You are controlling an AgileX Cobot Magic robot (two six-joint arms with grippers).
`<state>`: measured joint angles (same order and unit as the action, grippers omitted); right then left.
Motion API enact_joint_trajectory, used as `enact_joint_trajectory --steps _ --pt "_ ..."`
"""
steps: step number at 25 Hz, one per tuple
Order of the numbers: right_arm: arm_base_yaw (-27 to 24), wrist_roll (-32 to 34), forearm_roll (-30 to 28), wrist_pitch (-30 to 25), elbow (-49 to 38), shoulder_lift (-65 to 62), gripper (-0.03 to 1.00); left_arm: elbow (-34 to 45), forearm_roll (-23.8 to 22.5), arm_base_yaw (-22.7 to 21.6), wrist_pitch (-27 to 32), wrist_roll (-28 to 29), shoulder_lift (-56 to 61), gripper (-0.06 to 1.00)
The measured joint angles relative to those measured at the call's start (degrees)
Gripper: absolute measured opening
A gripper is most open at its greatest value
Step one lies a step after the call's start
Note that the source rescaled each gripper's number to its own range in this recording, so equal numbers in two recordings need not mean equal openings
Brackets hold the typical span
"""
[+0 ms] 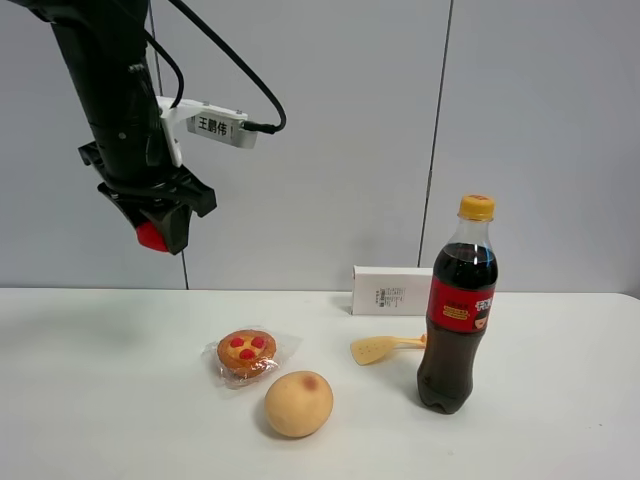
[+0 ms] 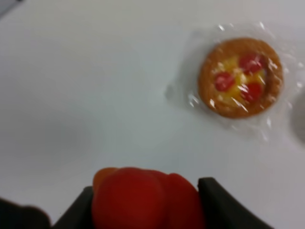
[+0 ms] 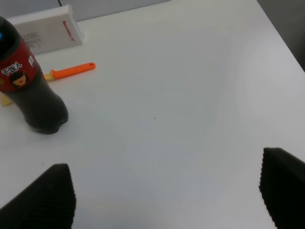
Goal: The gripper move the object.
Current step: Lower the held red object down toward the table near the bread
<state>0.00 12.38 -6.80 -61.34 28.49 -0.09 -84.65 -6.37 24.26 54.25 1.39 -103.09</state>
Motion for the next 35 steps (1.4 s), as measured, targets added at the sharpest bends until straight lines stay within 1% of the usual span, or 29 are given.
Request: enact_joint_trajectory --steps 2,4,7,9,11,12,15,16,20,22,24,25,28,35 --pt "0.0 0.0 0.0 0.0 0.0 0.0 1.0 5.6 0.9 0.1 -3.4 4.1 3.0 0.03" --pt "0.0 0.0 0.0 0.0 0.0 0.0 1.0 10.7 1.0 0.1 -8.4 11.5 6.1 0.03" --pt "0.0 0.0 0.0 0.0 0.0 0.0 1.0 17.8 1.0 0.1 -13.7 20.9 9.3 0.03" --pt "0.0 0.0 0.0 0.0 0.0 0.0 1.0 21.8 1.1 0.1 -15.3 23.6 10.8 0.03" --pt "0.0 0.0 0.0 0.0 0.0 0.0 1.0 24.2 1.1 0.4 -15.8 23.6 11.5 0.03" --pt "0.0 0.0 0.0 0.0 0.0 0.0 1.0 24.9 1.1 0.9 -15.8 22.7 11.7 0.03" --pt "0.0 0.0 0.0 0.0 0.0 0.0 1.0 25.8 1.1 3.3 -15.9 15.2 11.7 0.03" --pt "0.0 0.0 0.0 0.0 0.0 0.0 1.0 25.9 1.1 4.2 -15.9 11.7 11.7 0.03" --pt "0.0 0.0 0.0 0.0 0.0 0.0 1.0 26.0 2.1 9.5 -15.8 -1.4 11.7 0.03" --pt "0.0 0.0 0.0 0.0 0.0 0.0 1.0 26.0 3.4 12.5 -15.3 -6.6 11.7 0.03" --pt "0.0 0.0 0.0 0.0 0.0 0.0 1.0 26.0 4.5 14.9 -14.9 -9.9 11.7 0.03" --pt "0.0 0.0 0.0 0.0 0.0 0.0 1.0 26.0 5.1 16.4 -14.9 -10.9 11.7 0.03" --pt "0.0 0.0 0.0 0.0 0.0 0.0 1.0 26.0 5.9 19.1 -15.2 -12.2 11.7 0.03" --pt "0.0 0.0 0.0 0.0 0.0 0.0 1.0 26.0 6.0 20.7 -17.5 -12.4 11.7 0.03"
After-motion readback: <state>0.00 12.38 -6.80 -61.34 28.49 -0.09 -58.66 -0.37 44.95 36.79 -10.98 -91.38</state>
